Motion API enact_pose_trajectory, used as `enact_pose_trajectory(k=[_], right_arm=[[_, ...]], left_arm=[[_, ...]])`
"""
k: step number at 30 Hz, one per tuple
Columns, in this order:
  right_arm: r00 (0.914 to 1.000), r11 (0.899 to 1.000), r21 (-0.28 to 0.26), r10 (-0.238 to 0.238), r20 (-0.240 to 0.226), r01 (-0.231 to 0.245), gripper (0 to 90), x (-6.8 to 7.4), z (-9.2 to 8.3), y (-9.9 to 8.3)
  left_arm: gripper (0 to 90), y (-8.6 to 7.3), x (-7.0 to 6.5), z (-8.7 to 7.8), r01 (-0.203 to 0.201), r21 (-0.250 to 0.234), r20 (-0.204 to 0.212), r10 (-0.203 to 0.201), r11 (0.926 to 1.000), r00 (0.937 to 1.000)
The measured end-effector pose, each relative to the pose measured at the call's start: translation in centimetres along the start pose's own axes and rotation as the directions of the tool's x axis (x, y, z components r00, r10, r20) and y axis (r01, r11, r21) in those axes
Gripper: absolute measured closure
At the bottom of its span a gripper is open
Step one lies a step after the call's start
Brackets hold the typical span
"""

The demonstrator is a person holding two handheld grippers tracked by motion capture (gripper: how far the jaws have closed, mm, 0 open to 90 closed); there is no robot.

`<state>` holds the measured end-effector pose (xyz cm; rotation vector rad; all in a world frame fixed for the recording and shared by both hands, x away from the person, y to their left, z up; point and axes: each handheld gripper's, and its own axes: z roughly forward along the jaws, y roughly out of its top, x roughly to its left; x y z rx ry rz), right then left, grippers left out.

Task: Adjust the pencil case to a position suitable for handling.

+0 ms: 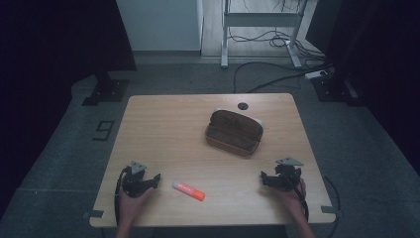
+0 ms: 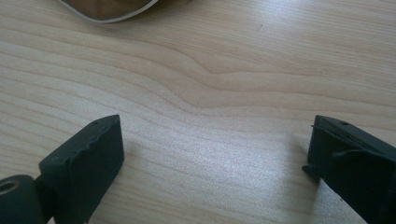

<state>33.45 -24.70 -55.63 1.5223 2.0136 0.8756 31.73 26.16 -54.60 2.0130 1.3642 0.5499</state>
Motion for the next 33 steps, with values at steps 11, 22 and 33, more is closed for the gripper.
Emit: enact_pose_trajectory(k=[11, 22, 33], right_arm=[[1.0000, 1.000, -0.007, -0.002, 0.001, 0.002, 6.7, 0.23, -0.27, -0.18], [0.9995, 1.000, -0.020, 0.021, 0.022, -0.021, 12.0, 0.35, -0.46, -0.31], [0.9986, 0.998, -0.040, 0.053, -0.002, -0.053, 16.6, -0.19, -0.72, -0.21]], left_arm=[[27.6, 0.04, -0.03, 0.04, -0.002, 0.001, 0.001, 0.002, 1.0000, 1.0000], [27.6, 0.06, -0.04, 0.05, -0.003, 0.001, 0.001, 0.003, 1.0000, 1.0000], [27.6, 0.07, -0.04, 0.06, -0.003, 0.001, 0.002, 0.003, 1.0000, 1.0000]])
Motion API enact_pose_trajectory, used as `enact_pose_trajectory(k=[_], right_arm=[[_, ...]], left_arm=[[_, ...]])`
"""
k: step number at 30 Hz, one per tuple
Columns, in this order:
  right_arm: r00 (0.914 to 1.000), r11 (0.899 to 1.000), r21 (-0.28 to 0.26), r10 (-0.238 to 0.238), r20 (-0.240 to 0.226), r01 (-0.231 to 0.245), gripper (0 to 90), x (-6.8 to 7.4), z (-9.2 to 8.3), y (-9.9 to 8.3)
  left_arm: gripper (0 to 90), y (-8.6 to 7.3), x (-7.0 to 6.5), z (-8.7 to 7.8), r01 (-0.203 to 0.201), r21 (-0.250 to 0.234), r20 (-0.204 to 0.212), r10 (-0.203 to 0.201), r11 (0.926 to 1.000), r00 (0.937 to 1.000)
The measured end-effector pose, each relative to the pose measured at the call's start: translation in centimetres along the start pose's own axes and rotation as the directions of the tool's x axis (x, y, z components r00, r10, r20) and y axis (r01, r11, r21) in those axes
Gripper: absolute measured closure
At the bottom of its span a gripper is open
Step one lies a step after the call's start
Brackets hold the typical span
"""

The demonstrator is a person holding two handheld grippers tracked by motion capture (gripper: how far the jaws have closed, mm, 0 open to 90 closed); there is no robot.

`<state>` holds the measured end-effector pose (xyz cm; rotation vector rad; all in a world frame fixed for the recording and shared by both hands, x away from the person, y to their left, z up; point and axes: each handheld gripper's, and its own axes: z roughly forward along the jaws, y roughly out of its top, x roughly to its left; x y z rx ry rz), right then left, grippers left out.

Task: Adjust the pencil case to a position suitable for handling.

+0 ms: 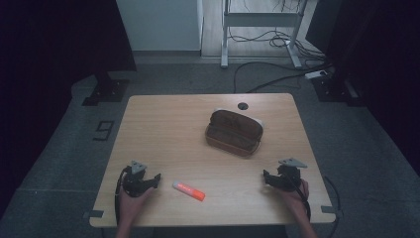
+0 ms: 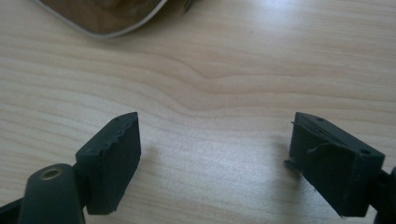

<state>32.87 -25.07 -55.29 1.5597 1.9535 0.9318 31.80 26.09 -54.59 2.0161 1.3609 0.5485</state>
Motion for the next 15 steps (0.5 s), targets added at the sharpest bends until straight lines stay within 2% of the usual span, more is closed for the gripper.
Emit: enact_pose_trajectory(k=[6, 15], right_arm=[[1.0000, 0.999, -0.043, 0.004, 0.002, -0.004, 18.6, -0.39, -0.68, 0.38], [1.0000, 0.998, -0.070, 0.005, -0.005, -0.005, 20.5, -0.76, -1.07, 0.95]], left_arm=[[27.6, 0.00, 0.00, 0.00, 0.000, 0.000, 0.000, 0.000, 1.0000, 1.0000], [27.6, 0.00, 0.00, 0.00, 0.000, 0.000, 0.000, 0.000, 1.0000, 1.0000]])
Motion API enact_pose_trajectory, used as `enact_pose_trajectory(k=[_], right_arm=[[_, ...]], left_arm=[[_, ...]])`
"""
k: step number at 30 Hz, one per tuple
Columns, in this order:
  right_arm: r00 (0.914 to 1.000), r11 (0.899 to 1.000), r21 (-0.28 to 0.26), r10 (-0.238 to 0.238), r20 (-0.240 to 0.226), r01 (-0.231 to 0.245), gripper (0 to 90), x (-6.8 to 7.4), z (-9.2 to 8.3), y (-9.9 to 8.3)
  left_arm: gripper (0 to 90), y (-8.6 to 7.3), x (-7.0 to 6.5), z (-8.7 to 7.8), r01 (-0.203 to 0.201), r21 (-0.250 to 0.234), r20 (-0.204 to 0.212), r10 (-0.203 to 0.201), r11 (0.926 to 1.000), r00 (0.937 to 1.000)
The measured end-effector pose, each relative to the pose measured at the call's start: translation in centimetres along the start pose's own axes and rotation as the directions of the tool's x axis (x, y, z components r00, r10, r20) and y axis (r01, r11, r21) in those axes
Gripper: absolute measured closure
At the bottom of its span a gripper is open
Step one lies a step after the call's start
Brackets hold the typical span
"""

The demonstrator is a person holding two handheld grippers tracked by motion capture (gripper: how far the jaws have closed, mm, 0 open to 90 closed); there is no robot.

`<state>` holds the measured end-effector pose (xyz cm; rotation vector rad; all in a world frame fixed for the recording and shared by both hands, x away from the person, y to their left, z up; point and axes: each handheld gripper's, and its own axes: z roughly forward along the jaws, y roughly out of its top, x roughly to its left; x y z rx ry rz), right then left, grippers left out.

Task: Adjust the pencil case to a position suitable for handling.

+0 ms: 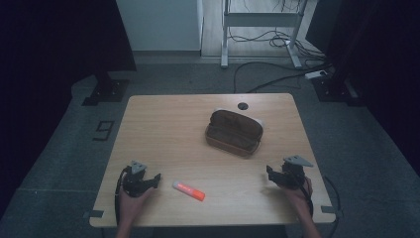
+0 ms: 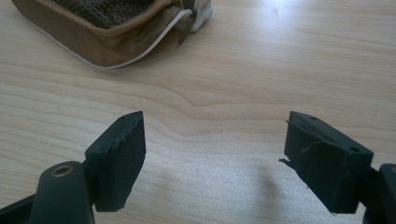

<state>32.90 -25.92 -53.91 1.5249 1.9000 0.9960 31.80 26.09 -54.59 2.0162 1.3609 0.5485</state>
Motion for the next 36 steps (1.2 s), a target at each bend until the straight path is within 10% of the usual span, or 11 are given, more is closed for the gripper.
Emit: enact_pose_trajectory(k=[36], right_arm=[[0.9982, 0.992, -0.114, -0.049, -0.035, 0.044, 27.1, 0.6, -1.7, 5.0]], left_arm=[[27.6, 0.0, 0.0, 0.0, -0.001, 0.000, 0.000, 0.001, 1.0000, 1.0000]])
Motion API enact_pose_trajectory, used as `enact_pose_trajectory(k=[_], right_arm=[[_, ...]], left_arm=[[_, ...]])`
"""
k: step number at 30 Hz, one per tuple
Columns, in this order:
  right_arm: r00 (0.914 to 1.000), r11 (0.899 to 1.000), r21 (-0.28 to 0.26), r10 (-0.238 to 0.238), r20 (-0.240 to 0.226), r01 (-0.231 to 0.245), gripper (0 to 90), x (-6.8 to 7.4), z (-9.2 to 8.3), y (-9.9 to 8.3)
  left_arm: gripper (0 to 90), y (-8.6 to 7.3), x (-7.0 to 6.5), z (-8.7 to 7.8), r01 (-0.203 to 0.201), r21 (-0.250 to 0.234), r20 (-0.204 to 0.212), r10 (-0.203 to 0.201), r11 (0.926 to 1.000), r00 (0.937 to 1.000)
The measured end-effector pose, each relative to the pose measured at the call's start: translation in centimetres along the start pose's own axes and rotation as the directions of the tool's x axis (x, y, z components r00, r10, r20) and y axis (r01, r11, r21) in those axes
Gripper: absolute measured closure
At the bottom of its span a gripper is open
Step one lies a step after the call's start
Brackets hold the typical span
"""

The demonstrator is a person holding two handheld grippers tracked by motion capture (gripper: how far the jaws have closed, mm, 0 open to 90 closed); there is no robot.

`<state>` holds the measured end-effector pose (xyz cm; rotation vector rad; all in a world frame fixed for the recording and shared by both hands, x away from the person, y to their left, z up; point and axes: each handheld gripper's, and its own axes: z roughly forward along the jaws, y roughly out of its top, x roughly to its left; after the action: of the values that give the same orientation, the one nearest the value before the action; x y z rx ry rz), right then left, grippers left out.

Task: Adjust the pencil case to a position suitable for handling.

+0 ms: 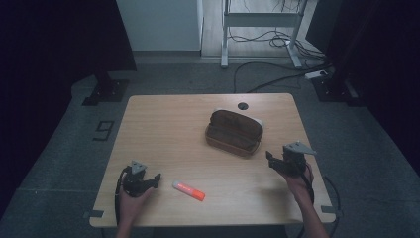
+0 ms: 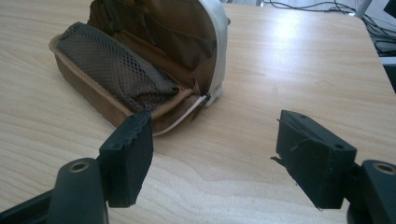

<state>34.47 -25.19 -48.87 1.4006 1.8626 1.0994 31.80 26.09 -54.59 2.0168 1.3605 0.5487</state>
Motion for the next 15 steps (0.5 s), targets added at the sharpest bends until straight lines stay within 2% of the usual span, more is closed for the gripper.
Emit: enact_pose_trajectory(k=[15], right_arm=[[0.9997, 1.000, -0.011, -0.022, -0.008, 0.022, 27.9, 0.6, 0.8, 2.1]], left_arm=[[27.6, 0.0, 0.0, 0.0, 0.000, 0.000, 0.000, 0.000, 1.0000, 1.0000]])
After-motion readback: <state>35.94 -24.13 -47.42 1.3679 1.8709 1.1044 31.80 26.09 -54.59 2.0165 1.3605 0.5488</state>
